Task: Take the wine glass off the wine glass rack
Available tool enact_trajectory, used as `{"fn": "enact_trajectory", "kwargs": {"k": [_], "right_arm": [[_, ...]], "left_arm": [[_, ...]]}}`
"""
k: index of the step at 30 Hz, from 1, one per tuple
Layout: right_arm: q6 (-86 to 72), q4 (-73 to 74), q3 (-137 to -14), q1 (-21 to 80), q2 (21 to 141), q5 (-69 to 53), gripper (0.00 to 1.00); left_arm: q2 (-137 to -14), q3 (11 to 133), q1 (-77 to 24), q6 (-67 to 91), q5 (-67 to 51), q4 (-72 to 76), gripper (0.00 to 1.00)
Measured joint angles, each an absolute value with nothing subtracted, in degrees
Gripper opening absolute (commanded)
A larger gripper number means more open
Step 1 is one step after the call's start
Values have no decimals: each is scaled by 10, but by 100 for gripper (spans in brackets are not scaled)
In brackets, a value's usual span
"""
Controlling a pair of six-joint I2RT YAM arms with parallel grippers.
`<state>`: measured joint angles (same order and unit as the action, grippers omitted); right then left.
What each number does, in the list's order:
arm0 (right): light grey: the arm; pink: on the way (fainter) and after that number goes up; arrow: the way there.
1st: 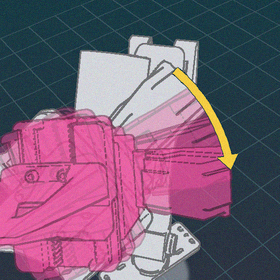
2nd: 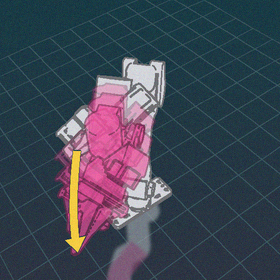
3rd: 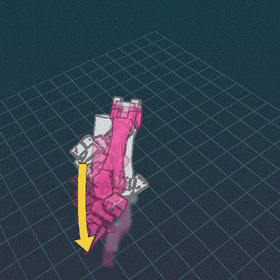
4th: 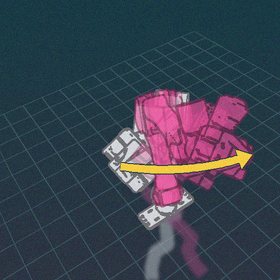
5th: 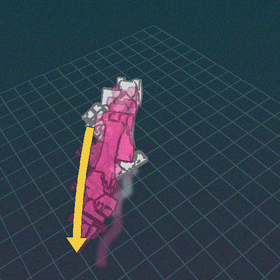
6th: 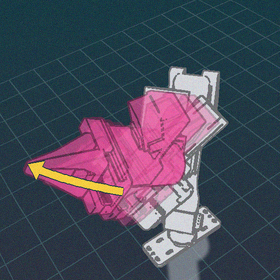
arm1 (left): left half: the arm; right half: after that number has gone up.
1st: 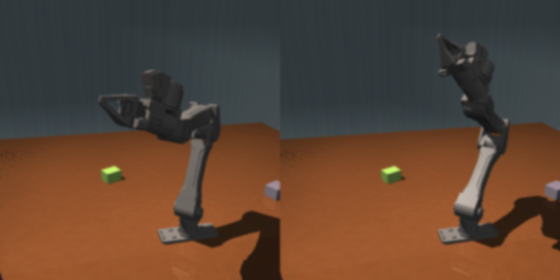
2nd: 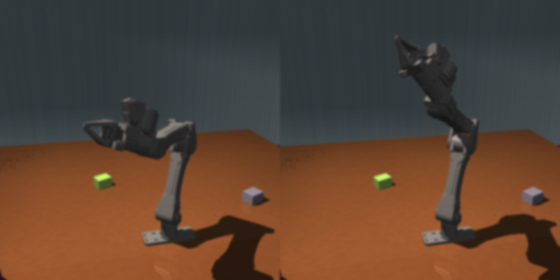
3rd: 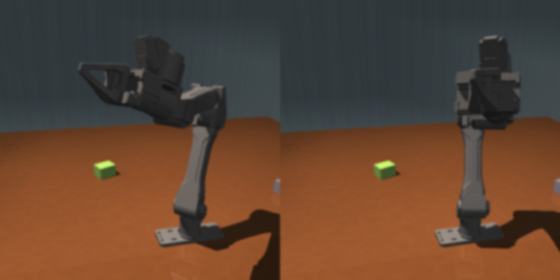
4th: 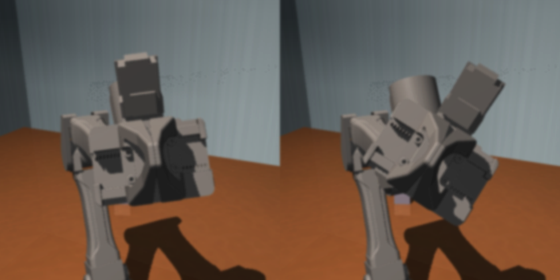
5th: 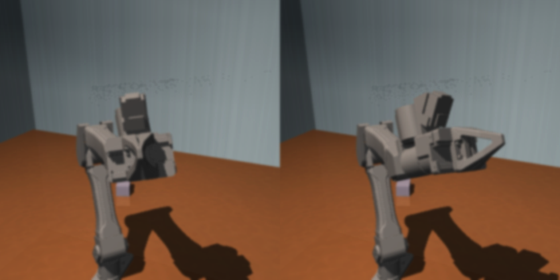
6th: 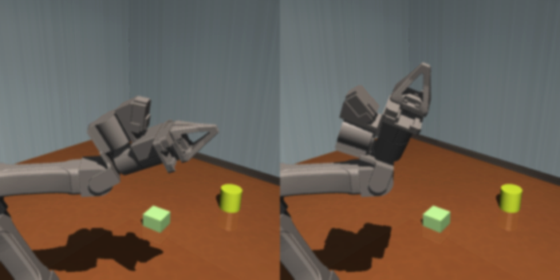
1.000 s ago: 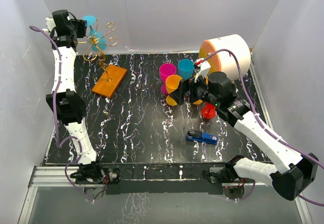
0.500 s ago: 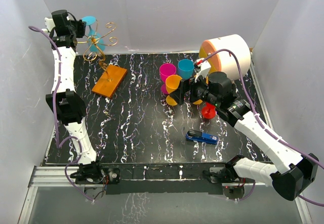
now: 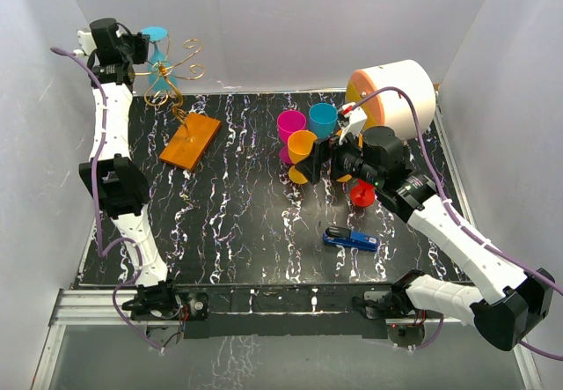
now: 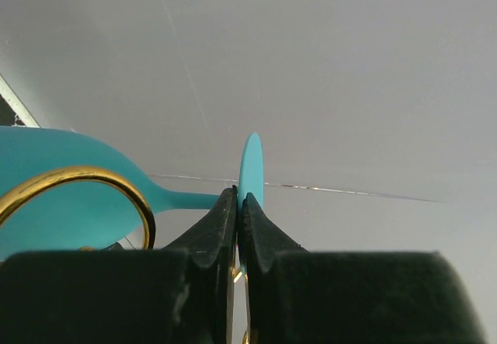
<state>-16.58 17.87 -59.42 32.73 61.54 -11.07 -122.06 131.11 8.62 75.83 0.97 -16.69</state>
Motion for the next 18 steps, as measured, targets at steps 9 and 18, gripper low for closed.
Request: {"fn": "enact_trajectory", "kwargs": {"k": [9, 18], "right_arm": [[-166, 179, -594, 327, 614, -111, 98], [-166, 179, -594, 327, 607, -110, 98]], "left_arm": [[-1220, 1296, 92, 771, -19, -125, 0], [-1220, 1296, 93, 772, -43, -98, 0]]}}
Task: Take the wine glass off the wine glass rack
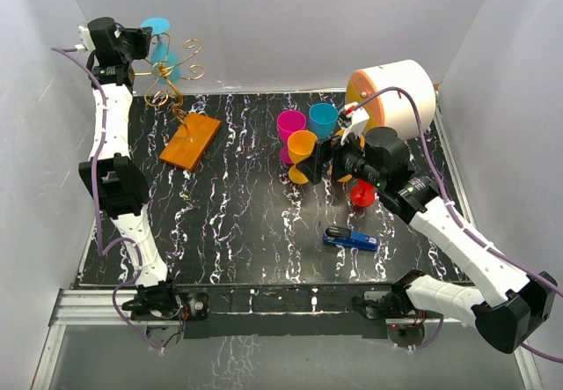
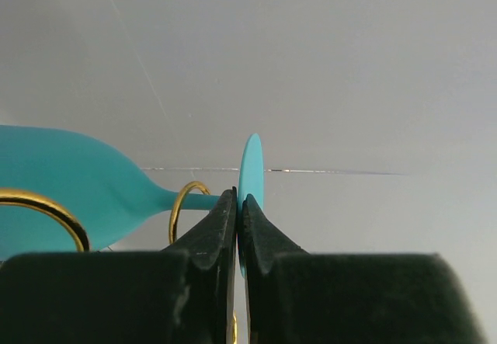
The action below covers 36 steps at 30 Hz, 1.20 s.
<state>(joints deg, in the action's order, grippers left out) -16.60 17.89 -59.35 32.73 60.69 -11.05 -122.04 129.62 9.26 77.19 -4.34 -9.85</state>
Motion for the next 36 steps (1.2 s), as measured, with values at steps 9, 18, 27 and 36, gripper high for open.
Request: {"fn": "enact_trajectory", "kwargs": {"k": [9, 18, 27, 36], "right_arm": [[-166, 179, -593, 327, 604, -111, 98], [-167, 179, -592, 327, 602, -111, 98], [-169, 179, -592, 327, 600, -113, 98], [-169, 179, -592, 327, 600, -113, 98]], "left_arm": [[-1220, 1293, 93, 777, -89, -81, 0], [-1217, 1256, 93, 780, -121, -64, 0], [-1191, 1240, 96, 768, -132, -63, 0], [-1155, 1217, 111, 758, -142, -69, 0]]}}
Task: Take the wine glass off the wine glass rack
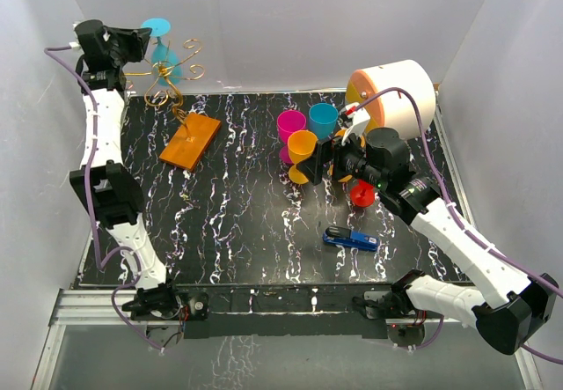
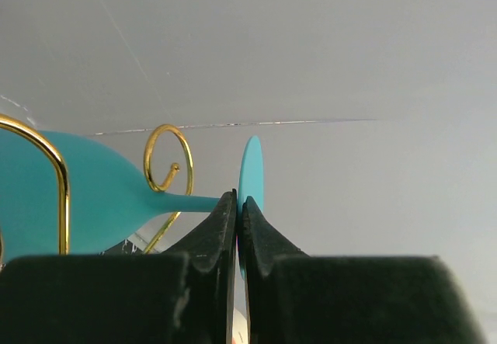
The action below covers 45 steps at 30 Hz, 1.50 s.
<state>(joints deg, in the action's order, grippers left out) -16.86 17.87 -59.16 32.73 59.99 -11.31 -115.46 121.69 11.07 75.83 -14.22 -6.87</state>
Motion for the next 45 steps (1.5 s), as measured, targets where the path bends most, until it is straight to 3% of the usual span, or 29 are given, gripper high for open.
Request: {"fn": "enact_trajectory", "kwargs": {"k": [20, 26, 45], "right_arm": [[-169, 178, -592, 327, 598, -111, 98], [-169, 179, -592, 327, 595, -110, 98], [-197, 169, -592, 327, 608, -133, 98]], "left_arm": [[-1133, 1198, 187, 737, -174, -54, 0], [-1148, 1252, 194, 723, -177, -43, 0], [-1154, 1298, 195, 768, -243, 106, 0]]}}
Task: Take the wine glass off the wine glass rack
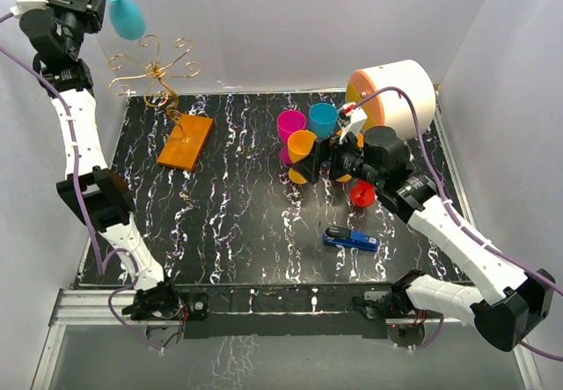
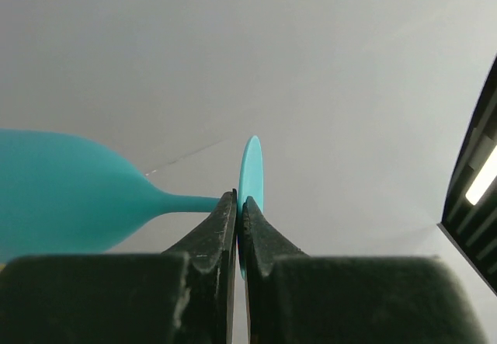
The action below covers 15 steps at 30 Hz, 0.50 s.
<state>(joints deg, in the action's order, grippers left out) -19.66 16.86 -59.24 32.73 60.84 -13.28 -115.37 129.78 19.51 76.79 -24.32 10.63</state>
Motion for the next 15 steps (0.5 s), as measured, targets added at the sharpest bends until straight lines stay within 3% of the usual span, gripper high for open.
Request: {"fn": "enact_trajectory", "kwargs": {"k": [8, 15], "right_arm": [[-215, 154, -595, 327, 625, -150, 98], [-243, 129, -631, 327, 645, -165, 98]], "left_arm": [[-1116, 1283, 166, 797, -271, 160, 0], [-1042, 1235, 58, 833, -298, 236, 0]]}}
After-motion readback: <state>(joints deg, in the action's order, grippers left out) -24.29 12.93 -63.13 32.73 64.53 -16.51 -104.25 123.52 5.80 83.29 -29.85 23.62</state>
